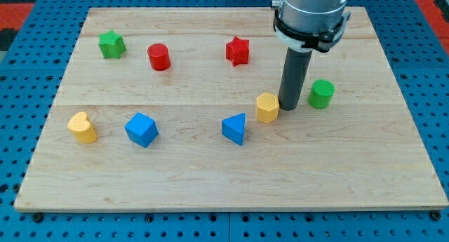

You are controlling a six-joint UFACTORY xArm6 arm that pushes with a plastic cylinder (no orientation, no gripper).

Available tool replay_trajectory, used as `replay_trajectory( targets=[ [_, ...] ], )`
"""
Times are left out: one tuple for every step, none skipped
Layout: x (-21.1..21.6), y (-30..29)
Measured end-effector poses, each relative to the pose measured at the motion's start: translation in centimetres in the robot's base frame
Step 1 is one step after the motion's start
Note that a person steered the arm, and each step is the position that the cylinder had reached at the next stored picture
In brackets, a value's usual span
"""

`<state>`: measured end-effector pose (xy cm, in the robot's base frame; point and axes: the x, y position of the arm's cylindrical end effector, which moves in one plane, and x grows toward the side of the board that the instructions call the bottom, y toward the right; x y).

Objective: Push yellow hexagon into blue triangle

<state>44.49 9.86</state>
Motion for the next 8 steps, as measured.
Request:
replay_trajectory(
  targets=[
    [-0.2,0.0],
    [-0.8,0.0],
    [-0.8,0.0],
    [0.5,-1.5],
    [1.9,-4.1],
    [2.0,-4.1],
    [2.0,-2.8],
    [2.0,-0.8]
  ],
)
